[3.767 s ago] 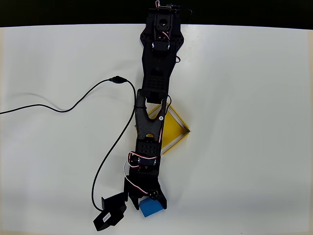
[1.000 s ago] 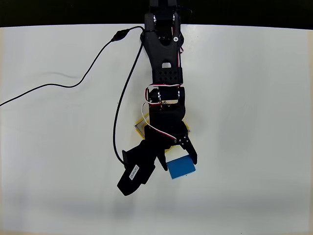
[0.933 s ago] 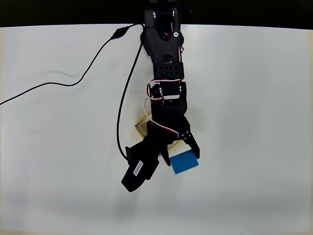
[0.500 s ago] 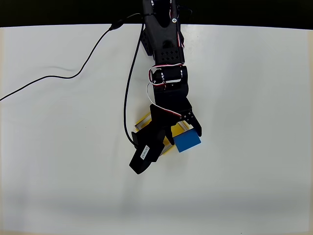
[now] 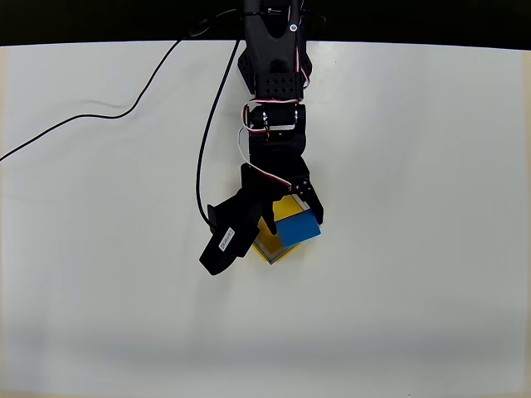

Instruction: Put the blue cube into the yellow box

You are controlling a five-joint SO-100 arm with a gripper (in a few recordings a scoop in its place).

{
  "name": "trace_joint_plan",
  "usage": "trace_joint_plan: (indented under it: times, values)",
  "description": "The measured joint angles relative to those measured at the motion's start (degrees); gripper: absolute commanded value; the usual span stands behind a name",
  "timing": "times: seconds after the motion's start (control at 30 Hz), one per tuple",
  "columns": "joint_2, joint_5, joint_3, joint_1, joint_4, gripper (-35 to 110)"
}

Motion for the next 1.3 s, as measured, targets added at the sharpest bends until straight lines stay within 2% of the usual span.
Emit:
trace_joint_plan:
  times: [0.63,1.0,1.3]
  values:
    - [2.3,-0.8,10.9,5.7,-4.2,32]
    - [2.5,-0.5,13.0,6.7,-7.6,43]
    - [2.5,-1.9,13.6,6.7,-10.7,38]
